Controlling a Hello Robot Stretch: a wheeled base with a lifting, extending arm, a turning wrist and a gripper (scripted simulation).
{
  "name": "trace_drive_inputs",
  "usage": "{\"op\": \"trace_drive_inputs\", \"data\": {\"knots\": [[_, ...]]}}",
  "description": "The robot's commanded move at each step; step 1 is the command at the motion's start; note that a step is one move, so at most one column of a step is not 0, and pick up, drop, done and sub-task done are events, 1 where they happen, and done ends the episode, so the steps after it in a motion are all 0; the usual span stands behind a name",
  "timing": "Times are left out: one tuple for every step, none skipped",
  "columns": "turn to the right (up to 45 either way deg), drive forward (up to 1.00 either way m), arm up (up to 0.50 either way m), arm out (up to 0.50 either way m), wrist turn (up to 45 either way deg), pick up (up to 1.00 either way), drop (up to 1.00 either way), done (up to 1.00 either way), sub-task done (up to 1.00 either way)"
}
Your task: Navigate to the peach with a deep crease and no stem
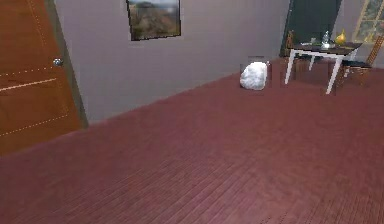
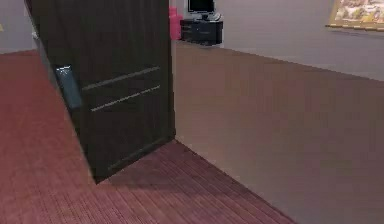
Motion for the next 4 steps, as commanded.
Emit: {"op": "trace_drive_inputs", "data": {"knots": [[36.0, 0.0, 0.0, 0.0, 0.0, 0.0, 0.0, 0.0, 0.0], [0.0, 1.0, 0.0, 0.0, 0.0, 0.0, 0.0, 0.0, 0.0], [6.0, 0.0, 0.0, 0.0, 0.0, 0.0, 0.0, 0.0, 0.0], [0.0, 0.1, 0.0, 0.0, 0.0, 0.0, 0.0, 0.0, 0.0]]}}
